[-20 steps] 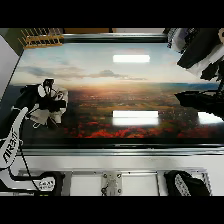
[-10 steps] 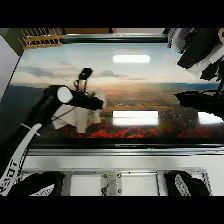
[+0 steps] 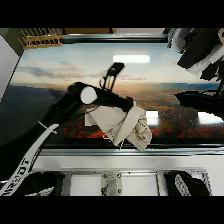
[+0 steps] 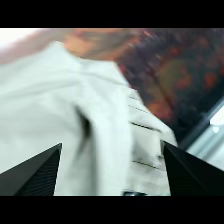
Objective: Fold the clothes and pants, and hang the long-sleeved shirts on hangers.
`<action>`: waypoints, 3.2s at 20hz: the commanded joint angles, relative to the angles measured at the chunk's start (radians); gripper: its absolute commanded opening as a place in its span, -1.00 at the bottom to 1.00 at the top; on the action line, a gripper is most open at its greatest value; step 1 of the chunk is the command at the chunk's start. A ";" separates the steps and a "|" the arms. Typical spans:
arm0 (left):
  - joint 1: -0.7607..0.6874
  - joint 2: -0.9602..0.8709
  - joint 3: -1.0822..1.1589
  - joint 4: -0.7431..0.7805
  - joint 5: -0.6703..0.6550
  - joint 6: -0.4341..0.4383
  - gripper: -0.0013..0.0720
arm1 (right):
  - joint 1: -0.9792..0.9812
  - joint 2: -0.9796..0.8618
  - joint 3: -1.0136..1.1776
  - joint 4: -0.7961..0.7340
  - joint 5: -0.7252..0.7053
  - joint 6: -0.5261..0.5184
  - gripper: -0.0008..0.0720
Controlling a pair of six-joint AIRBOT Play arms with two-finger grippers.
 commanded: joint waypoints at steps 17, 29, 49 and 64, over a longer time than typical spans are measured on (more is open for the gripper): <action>0.491 -0.254 -0.330 -0.239 -0.100 0.172 0.88 | 0.000 0.000 0.001 0.086 0.001 0.001 -0.93; 0.576 -0.180 -0.121 -0.190 -0.116 0.183 -0.95 | 0.068 -0.170 -0.022 -0.327 0.069 0.140 0.00; 0.604 -0.155 0.077 -0.178 -0.173 0.183 -0.95 | 0.455 -0.473 0.140 -0.489 -0.014 0.161 -0.94; 0.615 -0.207 0.174 -0.072 -0.272 0.180 -0.95 | 0.679 0.064 0.040 -0.608 0.127 0.470 0.48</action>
